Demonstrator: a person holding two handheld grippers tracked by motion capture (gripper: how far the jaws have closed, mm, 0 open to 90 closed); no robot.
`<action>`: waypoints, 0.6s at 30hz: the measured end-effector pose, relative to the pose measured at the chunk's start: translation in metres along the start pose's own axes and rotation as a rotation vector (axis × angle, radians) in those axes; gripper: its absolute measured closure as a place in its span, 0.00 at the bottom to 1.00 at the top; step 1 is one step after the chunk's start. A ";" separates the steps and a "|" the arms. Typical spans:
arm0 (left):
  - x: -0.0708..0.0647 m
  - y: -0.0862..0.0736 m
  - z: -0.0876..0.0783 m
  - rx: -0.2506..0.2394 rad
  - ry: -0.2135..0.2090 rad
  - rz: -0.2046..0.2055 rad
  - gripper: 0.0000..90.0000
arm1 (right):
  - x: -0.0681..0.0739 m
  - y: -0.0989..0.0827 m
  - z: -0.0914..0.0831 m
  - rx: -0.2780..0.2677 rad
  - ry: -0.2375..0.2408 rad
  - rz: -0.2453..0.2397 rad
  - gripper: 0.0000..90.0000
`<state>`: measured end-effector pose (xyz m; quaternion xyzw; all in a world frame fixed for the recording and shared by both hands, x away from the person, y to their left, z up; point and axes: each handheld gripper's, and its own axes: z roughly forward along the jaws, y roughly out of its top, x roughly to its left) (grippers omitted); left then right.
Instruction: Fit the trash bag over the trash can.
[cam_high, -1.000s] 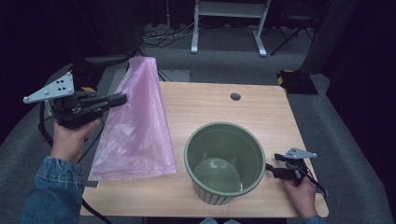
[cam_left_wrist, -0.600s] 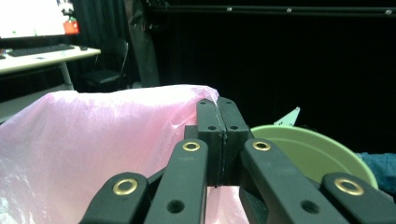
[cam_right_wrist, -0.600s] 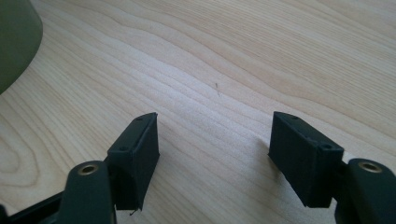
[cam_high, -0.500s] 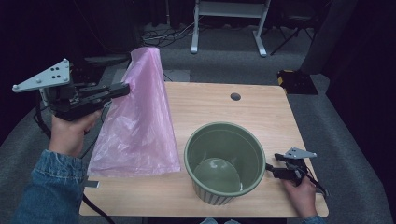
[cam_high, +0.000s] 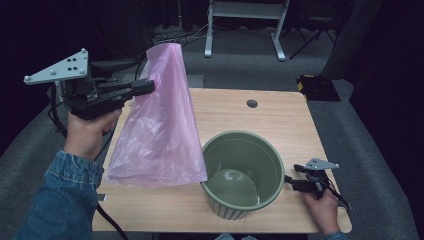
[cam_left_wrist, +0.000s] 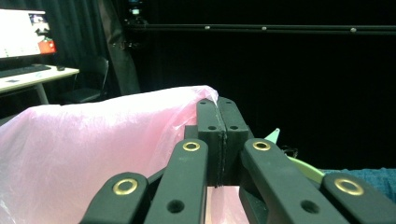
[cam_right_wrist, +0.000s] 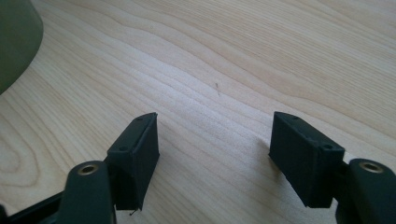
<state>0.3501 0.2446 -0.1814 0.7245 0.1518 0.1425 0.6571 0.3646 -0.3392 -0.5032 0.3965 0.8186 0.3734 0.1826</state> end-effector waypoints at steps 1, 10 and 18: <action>-0.001 0.002 0.004 0.001 -0.004 0.003 0.99 | 0.000 0.000 0.000 0.000 0.000 0.000 0.36; -0.006 0.007 0.042 0.017 -0.057 0.019 1.00 | 0.000 0.000 0.000 0.000 0.000 0.001 0.36; -0.012 0.008 0.081 0.042 -0.093 0.031 1.00 | 0.000 0.000 0.000 0.003 0.005 -0.001 0.35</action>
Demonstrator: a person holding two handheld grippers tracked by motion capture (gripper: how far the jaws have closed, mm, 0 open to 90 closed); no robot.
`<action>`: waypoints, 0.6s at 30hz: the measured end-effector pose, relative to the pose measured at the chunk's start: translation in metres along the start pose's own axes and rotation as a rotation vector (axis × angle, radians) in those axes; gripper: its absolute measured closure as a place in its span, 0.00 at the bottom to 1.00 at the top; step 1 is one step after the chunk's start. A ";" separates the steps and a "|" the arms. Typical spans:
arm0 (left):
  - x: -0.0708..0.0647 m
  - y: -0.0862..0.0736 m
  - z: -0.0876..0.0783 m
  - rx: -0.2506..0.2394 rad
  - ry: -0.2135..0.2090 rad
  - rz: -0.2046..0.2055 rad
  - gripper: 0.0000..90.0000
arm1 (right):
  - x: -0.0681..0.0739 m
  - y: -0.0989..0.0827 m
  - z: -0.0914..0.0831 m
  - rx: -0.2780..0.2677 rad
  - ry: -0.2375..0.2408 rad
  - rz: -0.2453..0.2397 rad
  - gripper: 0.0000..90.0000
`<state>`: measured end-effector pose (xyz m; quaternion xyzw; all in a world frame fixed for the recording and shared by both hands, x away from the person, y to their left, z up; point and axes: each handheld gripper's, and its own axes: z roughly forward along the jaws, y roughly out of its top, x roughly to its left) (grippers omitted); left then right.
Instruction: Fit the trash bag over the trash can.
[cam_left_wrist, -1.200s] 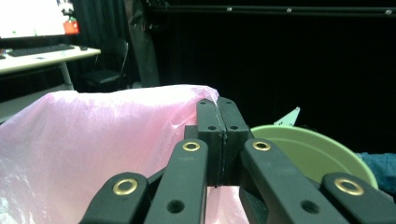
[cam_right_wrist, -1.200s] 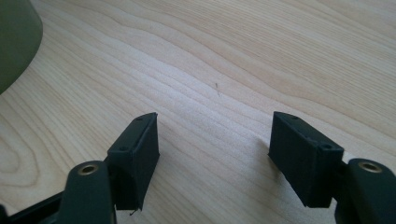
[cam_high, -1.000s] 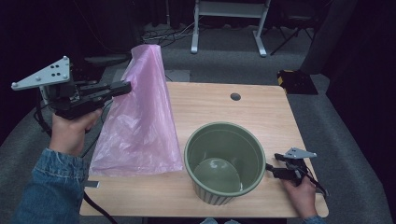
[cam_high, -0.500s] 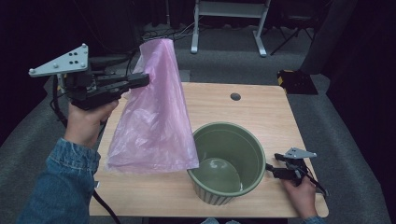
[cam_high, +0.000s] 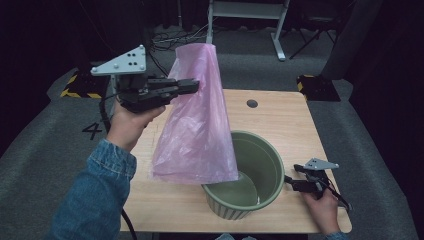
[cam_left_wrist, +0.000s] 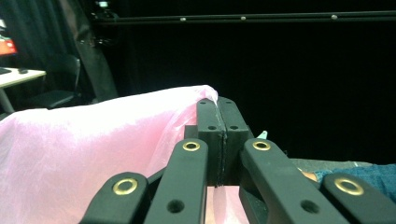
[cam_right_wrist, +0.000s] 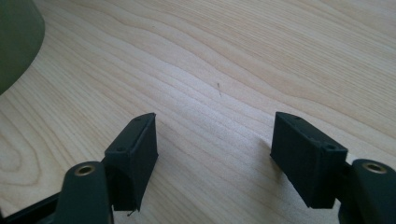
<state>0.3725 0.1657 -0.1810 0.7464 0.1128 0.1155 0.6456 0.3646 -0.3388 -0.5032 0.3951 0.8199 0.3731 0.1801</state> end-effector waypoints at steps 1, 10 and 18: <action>0.000 0.000 0.005 0.002 -0.006 0.002 1.00 | 0.000 0.000 0.000 0.000 0.000 0.000 0.34; -0.002 -0.001 0.043 0.028 -0.036 0.014 0.99 | 0.000 0.000 0.000 0.002 0.004 -0.004 0.33; -0.005 -0.010 0.071 0.048 -0.007 0.027 0.99 | 0.000 0.000 0.000 0.001 0.007 -0.009 0.33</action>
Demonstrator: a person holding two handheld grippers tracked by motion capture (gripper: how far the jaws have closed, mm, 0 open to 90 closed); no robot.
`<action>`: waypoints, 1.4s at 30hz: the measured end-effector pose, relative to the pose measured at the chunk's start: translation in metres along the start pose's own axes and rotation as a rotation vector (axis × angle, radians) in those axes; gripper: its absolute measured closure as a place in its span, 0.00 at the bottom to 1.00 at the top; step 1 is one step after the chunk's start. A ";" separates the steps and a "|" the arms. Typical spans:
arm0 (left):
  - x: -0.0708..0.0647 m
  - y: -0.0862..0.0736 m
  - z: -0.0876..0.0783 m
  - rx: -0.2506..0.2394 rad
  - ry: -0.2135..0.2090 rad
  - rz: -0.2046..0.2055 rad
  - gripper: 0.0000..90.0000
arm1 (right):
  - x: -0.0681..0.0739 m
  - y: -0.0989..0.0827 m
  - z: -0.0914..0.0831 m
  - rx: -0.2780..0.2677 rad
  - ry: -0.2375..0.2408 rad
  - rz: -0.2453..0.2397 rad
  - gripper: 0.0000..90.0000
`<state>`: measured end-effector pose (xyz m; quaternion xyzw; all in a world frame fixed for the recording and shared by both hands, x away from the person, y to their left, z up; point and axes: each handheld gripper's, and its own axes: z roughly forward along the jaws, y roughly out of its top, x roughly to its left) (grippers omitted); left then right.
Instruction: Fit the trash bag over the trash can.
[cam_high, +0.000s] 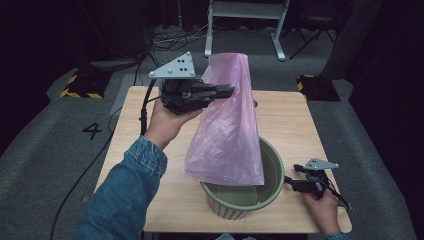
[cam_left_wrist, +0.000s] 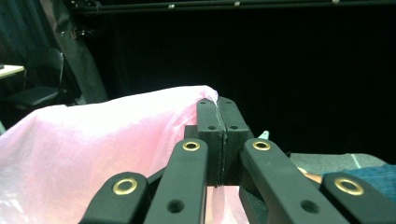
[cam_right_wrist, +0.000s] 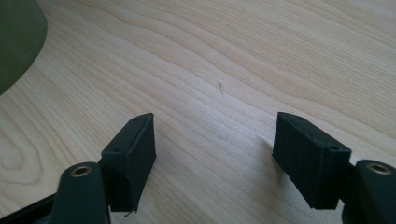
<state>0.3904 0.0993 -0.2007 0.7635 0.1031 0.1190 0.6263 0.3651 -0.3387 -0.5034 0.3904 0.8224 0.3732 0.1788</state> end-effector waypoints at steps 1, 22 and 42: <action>-0.001 -0.002 0.003 -0.002 0.013 0.006 0.99 | 0.000 0.000 0.000 0.000 0.000 0.000 0.33; -0.029 -0.059 0.038 0.098 0.019 0.049 0.99 | 0.000 0.000 0.000 0.001 0.002 -0.001 0.33; -0.056 -0.113 0.032 0.298 -0.050 -0.024 0.99 | 0.000 0.000 0.000 0.000 0.002 -0.001 0.33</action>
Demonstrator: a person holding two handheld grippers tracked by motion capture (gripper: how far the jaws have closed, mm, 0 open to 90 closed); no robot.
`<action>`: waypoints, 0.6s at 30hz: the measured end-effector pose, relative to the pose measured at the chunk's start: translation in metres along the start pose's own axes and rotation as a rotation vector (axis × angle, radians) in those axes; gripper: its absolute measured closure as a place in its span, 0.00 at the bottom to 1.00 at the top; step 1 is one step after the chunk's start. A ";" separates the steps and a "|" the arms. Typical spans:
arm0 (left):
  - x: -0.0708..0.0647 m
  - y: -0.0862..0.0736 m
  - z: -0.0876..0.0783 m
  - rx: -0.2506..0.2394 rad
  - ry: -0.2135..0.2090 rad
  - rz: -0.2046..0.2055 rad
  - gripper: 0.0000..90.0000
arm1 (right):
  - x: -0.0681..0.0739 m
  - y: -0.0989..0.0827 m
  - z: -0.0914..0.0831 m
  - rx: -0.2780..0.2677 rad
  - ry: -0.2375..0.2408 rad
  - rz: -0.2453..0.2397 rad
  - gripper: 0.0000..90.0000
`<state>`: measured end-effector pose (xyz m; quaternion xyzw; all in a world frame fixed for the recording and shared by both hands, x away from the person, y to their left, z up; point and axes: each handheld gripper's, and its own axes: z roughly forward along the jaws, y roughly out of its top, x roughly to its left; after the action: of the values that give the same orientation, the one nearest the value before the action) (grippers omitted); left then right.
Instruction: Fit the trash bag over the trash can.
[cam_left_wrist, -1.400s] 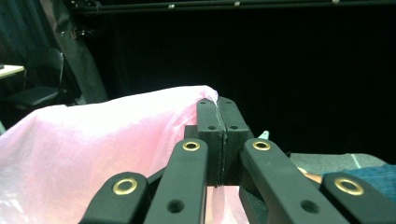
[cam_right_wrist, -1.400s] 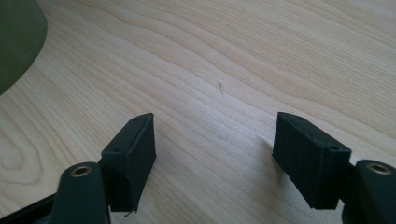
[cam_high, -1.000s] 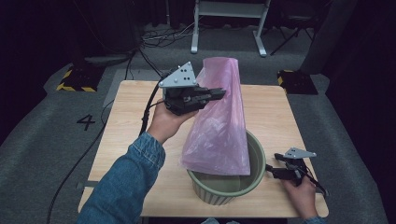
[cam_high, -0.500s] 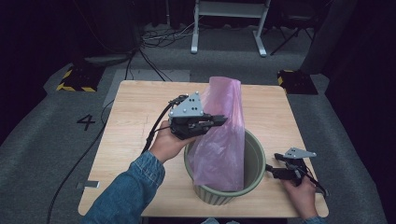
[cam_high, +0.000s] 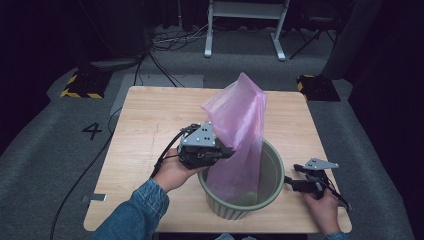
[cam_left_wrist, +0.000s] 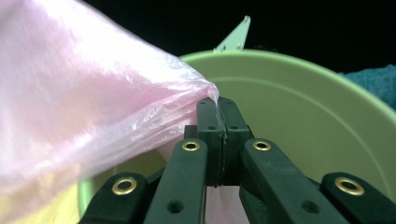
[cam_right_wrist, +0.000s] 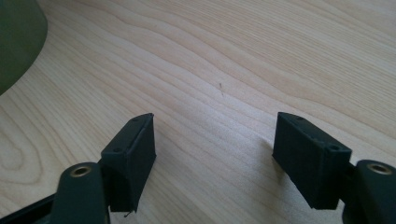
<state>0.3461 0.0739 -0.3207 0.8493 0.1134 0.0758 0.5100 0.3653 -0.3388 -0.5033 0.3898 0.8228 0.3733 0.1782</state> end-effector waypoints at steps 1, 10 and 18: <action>-0.001 -0.001 0.000 0.015 0.001 0.001 0.99 | 0.000 0.000 0.000 0.000 0.000 0.000 0.33; -0.018 -0.005 -0.002 0.091 -0.006 0.067 0.99 | -0.001 0.000 0.000 -0.001 0.006 0.001 0.33; -0.011 -0.010 -0.005 0.082 0.006 -0.008 0.70 | -0.002 -0.001 -0.002 -0.010 0.008 -0.007 0.44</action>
<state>0.3329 0.0798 -0.3277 0.8689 0.1213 0.0714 0.4746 0.3644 -0.3419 -0.5028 0.3846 0.8228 0.3785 0.1783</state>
